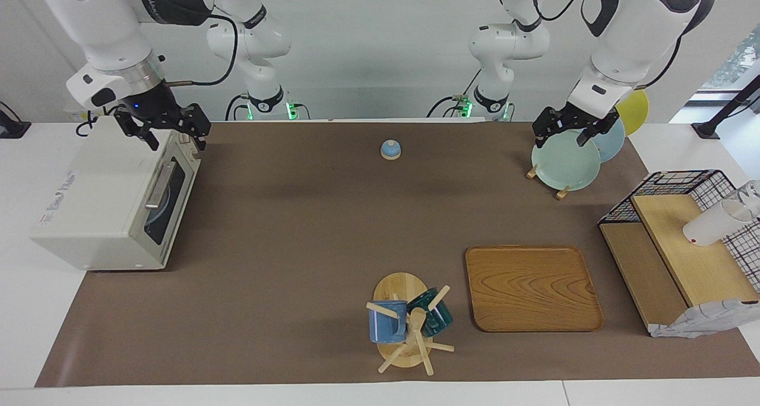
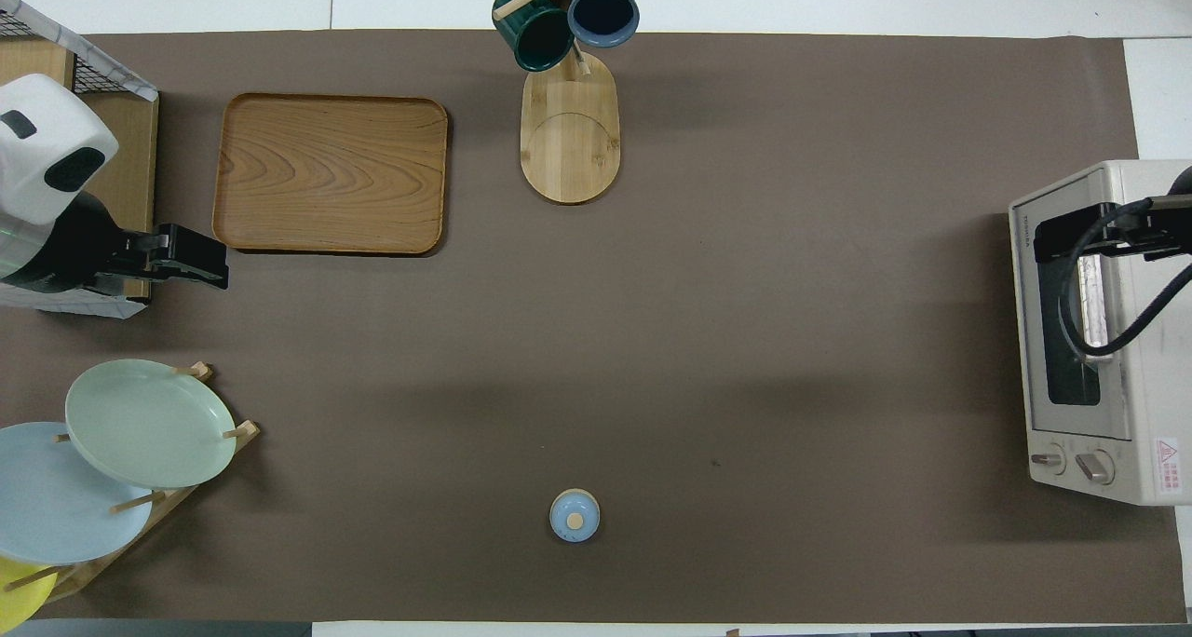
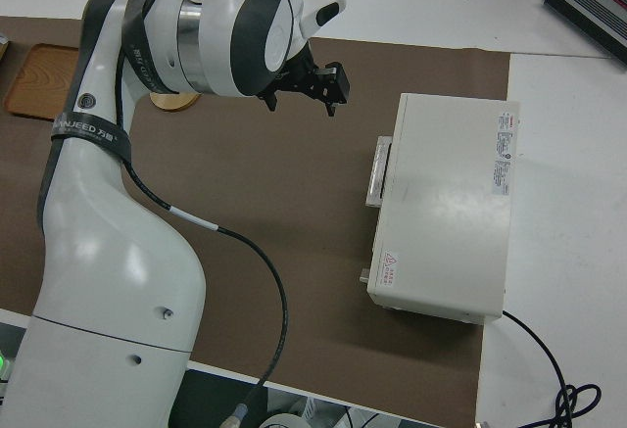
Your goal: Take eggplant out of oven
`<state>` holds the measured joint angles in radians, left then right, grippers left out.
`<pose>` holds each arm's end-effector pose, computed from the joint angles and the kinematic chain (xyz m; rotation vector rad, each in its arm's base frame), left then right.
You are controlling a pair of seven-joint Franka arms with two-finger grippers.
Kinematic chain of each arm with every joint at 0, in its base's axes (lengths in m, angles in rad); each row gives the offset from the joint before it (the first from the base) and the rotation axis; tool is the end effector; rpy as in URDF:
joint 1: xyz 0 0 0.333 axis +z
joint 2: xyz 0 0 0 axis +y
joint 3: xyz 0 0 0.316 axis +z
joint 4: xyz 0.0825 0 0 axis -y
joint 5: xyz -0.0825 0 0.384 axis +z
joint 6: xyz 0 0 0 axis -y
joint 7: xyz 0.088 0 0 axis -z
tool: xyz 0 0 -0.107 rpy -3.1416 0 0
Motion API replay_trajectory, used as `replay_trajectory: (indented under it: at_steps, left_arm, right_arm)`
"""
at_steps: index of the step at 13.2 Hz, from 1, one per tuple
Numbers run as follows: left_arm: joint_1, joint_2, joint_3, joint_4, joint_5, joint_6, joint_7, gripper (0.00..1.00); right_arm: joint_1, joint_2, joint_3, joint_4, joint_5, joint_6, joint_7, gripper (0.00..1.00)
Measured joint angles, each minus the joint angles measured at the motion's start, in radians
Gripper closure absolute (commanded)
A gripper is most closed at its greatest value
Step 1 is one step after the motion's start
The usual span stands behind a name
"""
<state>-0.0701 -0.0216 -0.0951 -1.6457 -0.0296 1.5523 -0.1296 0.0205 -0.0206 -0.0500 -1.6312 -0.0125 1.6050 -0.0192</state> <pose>0.5356 -0.0931 0.5996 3.1222 -0.0546 -0.1174 0.5501 -0.0178 0.6103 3.1302 -0.0154 -0.0092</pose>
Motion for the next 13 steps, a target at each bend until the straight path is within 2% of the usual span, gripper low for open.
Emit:
replay_trajectory:
  at_steps: [6, 7, 8, 9, 13]
  left_arm:
    - [0.000, 0.000, 0.000, 0.000, 0.000, 0.000, 0.000, 0.00]
    - [0.000, 0.000, 0.000, 0.000, 0.000, 0.000, 0.000, 0.00]
    - [0.000, 0.000, 0.000, 0.000, 0.000, 0.000, 0.000, 0.00]
    - [0.000, 0.000, 0.000, 0.000, 0.000, 0.000, 0.000, 0.00]
    - [0.000, 0.000, 0.000, 0.000, 0.000, 0.000, 0.000, 0.00]
  right_arm:
    - [-0.002, 0.000, 0.002, -0.001, 0.000, 0.000, 0.000, 0.00]
    - [-0.001, 0.000, 0.004, -0.001, 0.000, 0.000, 0.000, 0.12]
    - [0.000, 0.000, 0.006, -0.001, 0.000, 0.000, -0.009, 0.92]
    - [-0.001, 0.000, 0.007, -0.002, 0.000, 0.000, -0.031, 1.00]
    - [-0.022, -0.008, 0.002, -0.046, 0.000, 0.007, -0.044, 1.00]
